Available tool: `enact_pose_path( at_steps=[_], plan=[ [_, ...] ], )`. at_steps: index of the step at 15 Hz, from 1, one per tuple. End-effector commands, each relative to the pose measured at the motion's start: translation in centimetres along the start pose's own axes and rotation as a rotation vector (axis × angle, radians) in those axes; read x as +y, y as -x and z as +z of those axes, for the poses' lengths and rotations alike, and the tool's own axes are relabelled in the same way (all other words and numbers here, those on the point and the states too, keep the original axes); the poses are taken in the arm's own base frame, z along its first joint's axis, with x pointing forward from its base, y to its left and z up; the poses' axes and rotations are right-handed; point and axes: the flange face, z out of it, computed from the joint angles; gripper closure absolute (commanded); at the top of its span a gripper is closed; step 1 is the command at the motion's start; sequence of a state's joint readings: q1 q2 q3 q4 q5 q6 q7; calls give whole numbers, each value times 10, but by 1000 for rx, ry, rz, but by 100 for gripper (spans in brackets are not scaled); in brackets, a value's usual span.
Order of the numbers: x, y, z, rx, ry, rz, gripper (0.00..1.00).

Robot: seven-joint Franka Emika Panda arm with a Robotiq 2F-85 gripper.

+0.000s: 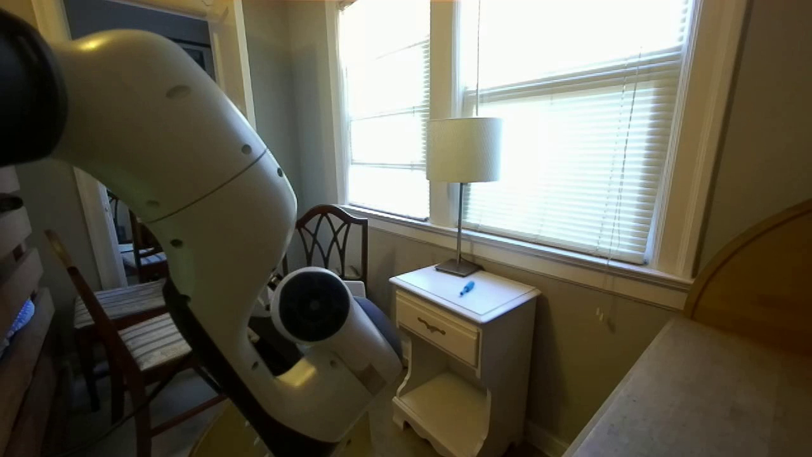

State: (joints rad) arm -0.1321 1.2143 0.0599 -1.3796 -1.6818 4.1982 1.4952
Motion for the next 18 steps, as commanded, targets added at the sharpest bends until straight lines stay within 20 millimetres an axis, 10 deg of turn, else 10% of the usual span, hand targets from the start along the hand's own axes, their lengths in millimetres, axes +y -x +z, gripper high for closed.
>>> enact_pose_path(
  at_steps=[1, 5, 18],
  plan=[
    [17, -8, -20, 8, 173, 62, 0],
    [26, -10, -25, -26, 227, 91, 0],
    [19, -6, 48, -56, 78, 39, 0]
  ],
)
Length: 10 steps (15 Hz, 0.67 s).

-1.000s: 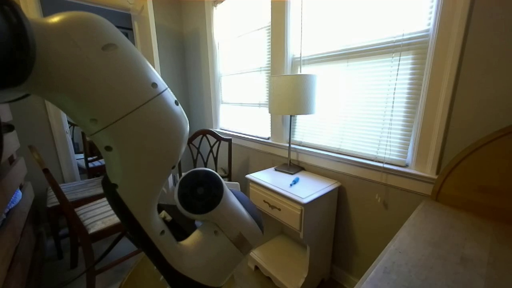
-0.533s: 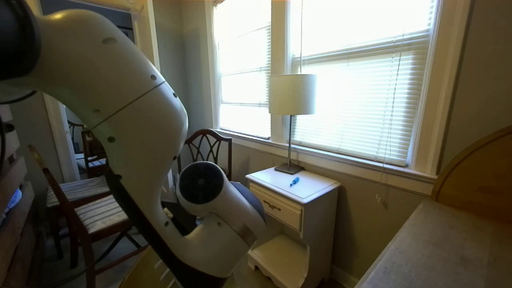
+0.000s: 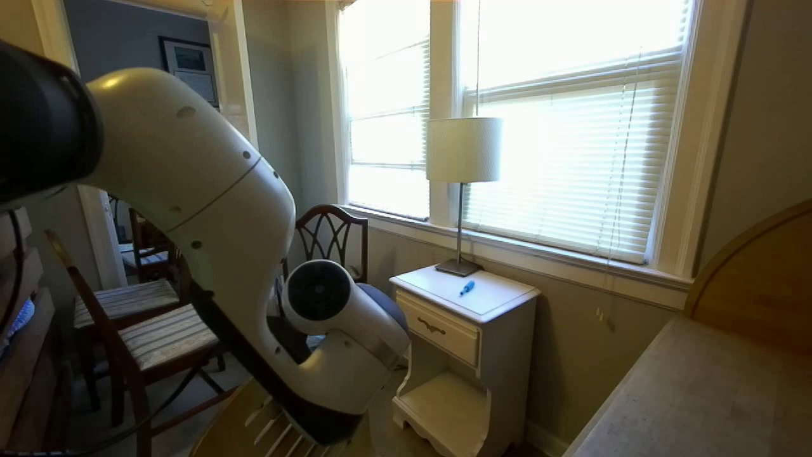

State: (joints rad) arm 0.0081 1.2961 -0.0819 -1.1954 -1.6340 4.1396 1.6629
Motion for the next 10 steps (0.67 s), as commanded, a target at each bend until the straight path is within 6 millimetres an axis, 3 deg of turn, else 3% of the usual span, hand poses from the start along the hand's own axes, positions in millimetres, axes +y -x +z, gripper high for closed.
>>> enact_pose_path(
  at_steps=[1, 6, 8, 10],
  plan=[
    [2, 7, 15, -27, -59, 16, 0],
    [6, 17, 21, -49, -90, 41, 0],
    [7, 18, 22, -54, -96, 41, 28],
    [9, 18, 21, -59, -89, 35, 43]
  ],
)
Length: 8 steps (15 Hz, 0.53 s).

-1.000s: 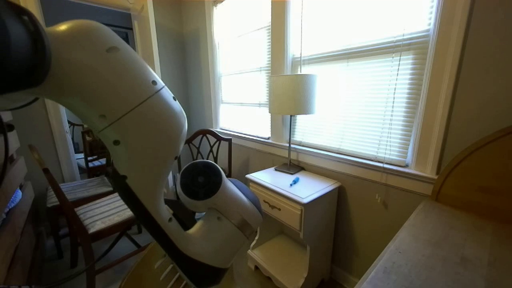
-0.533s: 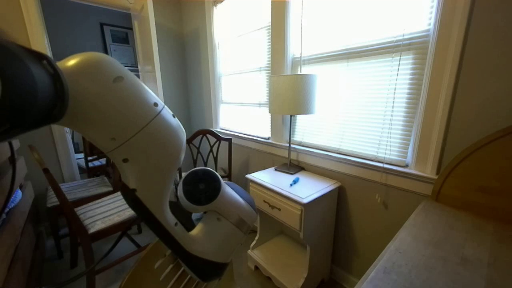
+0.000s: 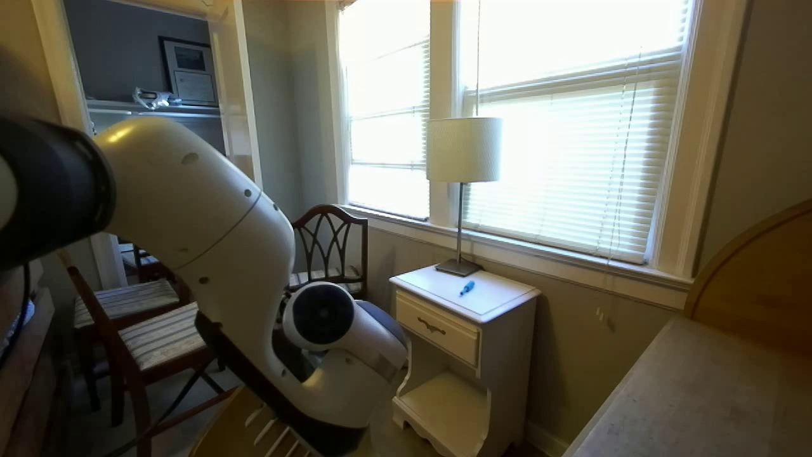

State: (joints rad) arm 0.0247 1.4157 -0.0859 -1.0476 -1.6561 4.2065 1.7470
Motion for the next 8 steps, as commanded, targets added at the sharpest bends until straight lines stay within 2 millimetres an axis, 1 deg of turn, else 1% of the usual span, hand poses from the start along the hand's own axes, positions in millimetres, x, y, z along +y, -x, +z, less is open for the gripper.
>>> enact_pose_path(
  at_steps=[1, 7, 8],
  plan=[
    [1, -2, 1, -26, -12, -3, 49],
    [2, -7, -3, -29, 4, -21, 92],
    [2, -8, -4, -27, 6, -23, 98]
  ],
)
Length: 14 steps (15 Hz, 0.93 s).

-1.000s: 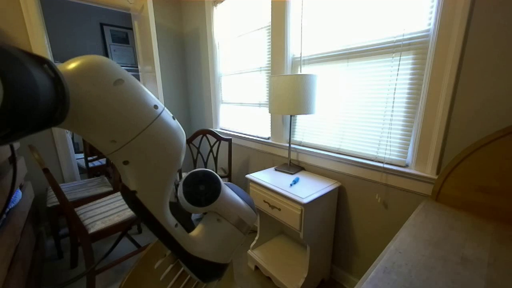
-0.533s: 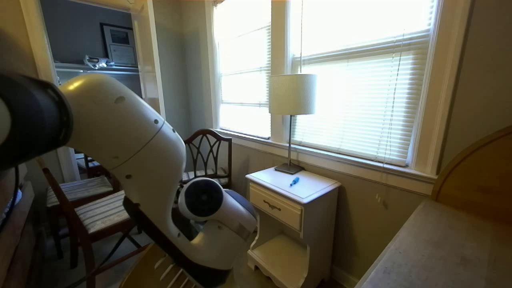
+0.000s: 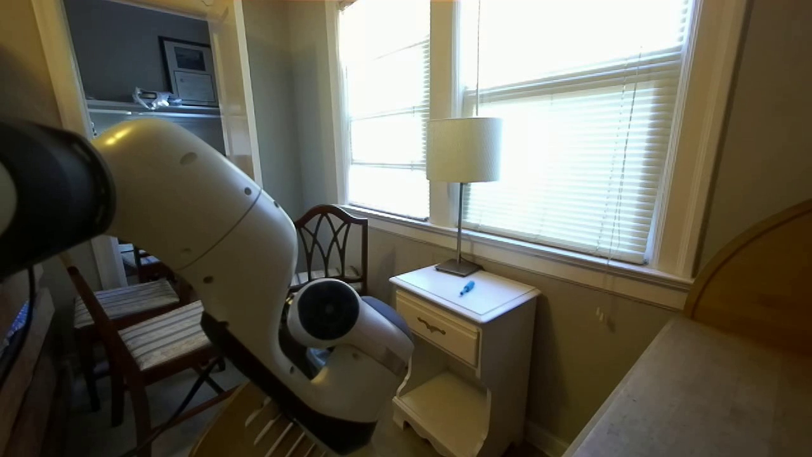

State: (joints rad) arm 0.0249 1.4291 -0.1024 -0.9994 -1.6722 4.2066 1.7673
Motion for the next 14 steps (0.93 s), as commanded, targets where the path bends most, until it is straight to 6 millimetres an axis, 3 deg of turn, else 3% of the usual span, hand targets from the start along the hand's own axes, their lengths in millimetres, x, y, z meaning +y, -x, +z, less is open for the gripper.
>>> enact_pose_path(
  at_steps=[1, 6, 9, 14],
  plan=[
    [-1, -3, 0, -23, -11, -4, 99],
    [3, -14, -8, 55, -10, -34, 100],
    [17, -43, -33, 246, 42, -60, 100],
    [38, -80, -83, 400, 258, -139, 100]
  ],
)
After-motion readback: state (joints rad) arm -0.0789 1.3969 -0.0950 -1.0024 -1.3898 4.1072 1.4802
